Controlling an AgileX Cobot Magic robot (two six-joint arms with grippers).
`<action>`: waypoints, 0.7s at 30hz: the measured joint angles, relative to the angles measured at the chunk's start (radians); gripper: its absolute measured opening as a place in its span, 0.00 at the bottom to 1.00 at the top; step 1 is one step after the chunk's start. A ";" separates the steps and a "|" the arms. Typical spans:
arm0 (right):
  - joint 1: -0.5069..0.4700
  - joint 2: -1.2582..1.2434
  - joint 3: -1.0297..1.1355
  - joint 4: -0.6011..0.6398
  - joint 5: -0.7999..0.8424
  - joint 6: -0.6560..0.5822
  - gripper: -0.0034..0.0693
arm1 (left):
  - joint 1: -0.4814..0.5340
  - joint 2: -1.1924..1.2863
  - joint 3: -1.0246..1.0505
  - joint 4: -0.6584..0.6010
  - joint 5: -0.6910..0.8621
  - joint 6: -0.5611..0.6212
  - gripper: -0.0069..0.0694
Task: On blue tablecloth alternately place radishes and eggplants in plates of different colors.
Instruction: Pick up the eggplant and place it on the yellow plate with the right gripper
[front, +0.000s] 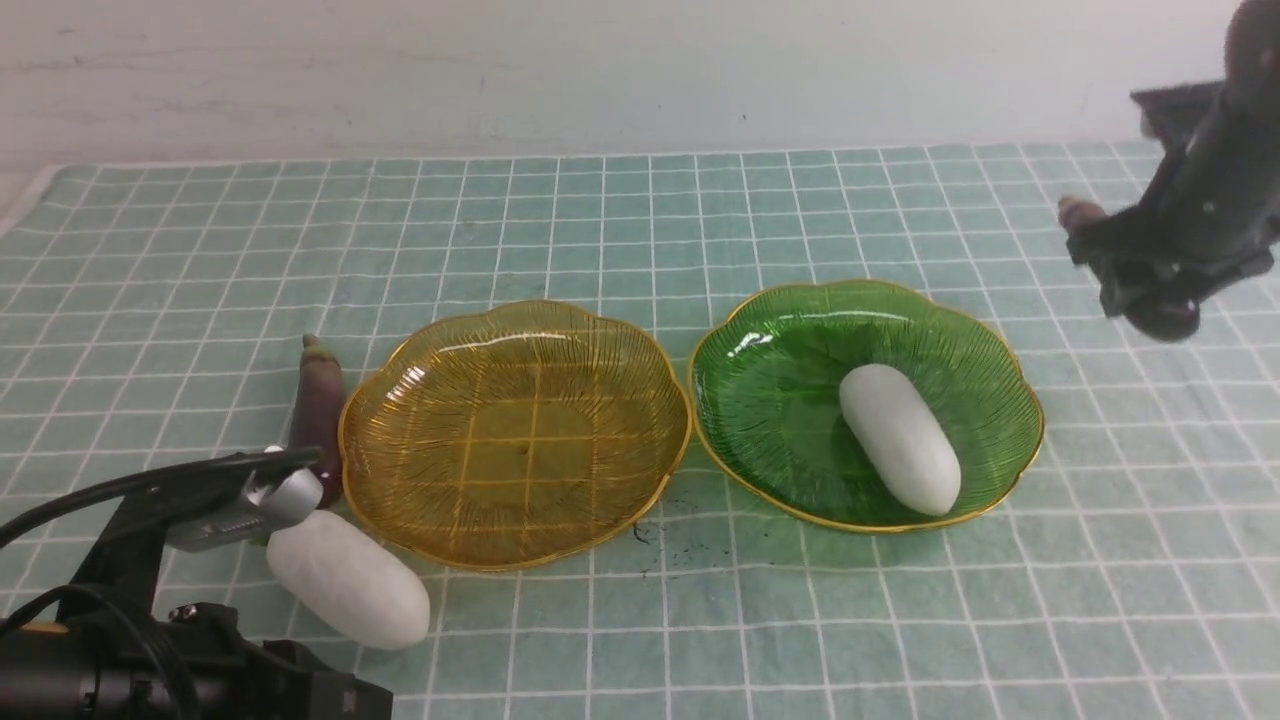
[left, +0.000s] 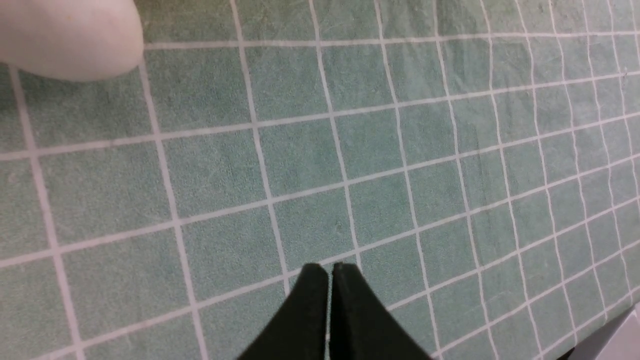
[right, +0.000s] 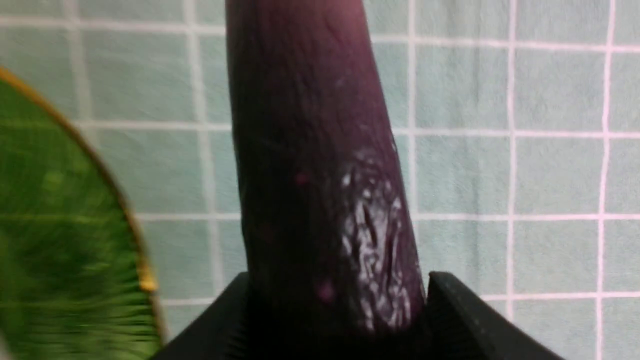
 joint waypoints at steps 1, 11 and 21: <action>0.004 -0.005 -0.039 0.040 0.013 0.000 0.57 | 0.000 0.000 0.000 0.000 0.000 0.000 0.08; 0.329 0.040 -0.123 0.593 0.034 -0.233 0.57 | 0.000 0.000 0.000 0.000 -0.007 0.001 0.08; 0.582 0.151 -0.123 0.557 -0.087 -0.310 0.57 | 0.000 0.000 0.000 0.001 -0.007 0.000 0.08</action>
